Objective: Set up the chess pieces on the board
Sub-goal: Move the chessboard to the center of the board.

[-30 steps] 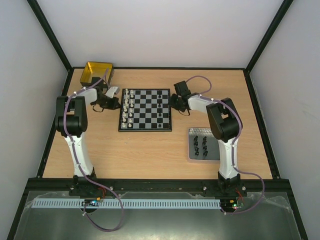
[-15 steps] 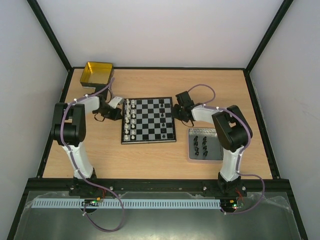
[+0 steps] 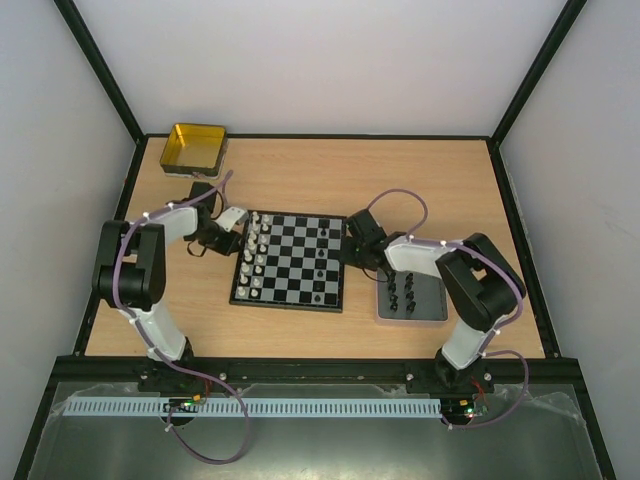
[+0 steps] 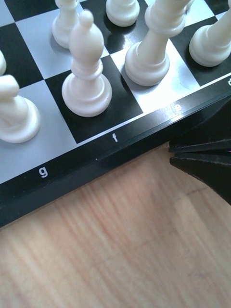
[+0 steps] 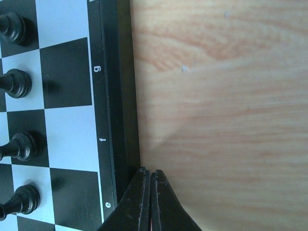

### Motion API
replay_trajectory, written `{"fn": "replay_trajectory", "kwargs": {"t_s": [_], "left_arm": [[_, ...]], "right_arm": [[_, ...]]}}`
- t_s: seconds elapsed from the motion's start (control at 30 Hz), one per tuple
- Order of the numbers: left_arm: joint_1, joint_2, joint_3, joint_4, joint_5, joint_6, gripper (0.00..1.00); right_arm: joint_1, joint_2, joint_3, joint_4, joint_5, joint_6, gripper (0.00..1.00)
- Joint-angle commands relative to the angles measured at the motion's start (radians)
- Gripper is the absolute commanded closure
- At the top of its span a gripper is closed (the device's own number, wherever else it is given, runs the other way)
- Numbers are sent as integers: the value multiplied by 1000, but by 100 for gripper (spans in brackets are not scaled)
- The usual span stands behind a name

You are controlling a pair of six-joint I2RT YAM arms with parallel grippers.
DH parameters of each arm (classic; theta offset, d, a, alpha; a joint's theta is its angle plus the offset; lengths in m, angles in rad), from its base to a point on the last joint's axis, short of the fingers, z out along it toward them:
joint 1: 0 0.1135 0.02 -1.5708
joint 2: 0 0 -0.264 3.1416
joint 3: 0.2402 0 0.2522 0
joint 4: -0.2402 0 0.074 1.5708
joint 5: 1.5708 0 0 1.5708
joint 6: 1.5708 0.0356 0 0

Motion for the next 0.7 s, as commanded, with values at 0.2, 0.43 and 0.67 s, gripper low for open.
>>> {"fn": "replay_trajectory", "kwargs": {"t_s": [0.2, 0.43, 0.67], "left_arm": [[-123, -37, -108, -161, -11, 67, 98], [-157, -51, -128, -187, -35, 89, 98], [-167, -80, -150, -204, -44, 108, 98]], "right_arm": [[57, -120, -166, -102, -82, -20, 98], [57, -133, -177, -115, -63, -29, 98], [55, -93, -138, -126, -45, -44, 98]]}}
